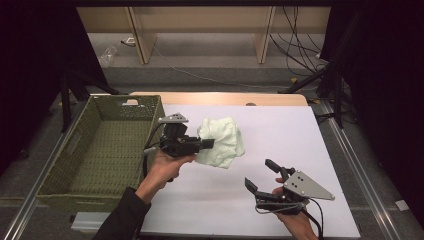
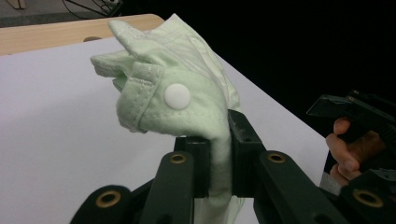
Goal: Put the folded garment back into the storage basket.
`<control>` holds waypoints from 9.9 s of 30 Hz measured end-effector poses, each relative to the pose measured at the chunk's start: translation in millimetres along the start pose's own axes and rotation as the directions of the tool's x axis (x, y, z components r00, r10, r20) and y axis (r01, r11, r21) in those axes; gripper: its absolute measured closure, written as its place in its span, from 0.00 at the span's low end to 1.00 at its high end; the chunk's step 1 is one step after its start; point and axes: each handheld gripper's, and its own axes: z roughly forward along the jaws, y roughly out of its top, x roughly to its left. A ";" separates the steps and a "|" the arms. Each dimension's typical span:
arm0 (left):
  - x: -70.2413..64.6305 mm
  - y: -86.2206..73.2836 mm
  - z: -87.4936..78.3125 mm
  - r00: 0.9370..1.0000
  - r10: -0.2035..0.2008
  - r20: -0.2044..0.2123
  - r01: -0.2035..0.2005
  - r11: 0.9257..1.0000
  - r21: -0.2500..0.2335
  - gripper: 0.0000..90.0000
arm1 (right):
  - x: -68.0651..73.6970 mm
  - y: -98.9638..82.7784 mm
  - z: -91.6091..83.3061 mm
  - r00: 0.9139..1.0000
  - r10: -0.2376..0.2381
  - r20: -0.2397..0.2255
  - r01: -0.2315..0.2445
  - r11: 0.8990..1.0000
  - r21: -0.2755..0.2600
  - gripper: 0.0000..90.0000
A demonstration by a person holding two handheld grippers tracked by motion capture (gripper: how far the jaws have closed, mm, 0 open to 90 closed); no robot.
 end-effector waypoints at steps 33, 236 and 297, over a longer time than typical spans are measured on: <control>12.0 3.1 -71.7 0.999 -0.013 -0.044 0.009 0.995 -0.099 0.89 | 0.8 0.2 0.4 1.000 0.000 -0.002 0.000 1.000 0.000 0.19; 157.4 -31.4 -143.9 0.777 -0.270 -0.569 0.317 0.948 -0.016 0.09 | 2.7 -0.8 2.5 1.000 -0.009 -0.008 0.009 1.000 0.014 0.20; 53.4 -10.2 -74.1 0.973 -0.054 -0.225 0.001 0.973 -0.230 0.15 | 2.3 -0.8 2.1 1.000 -0.006 -0.007 0.006 1.000 0.012 0.20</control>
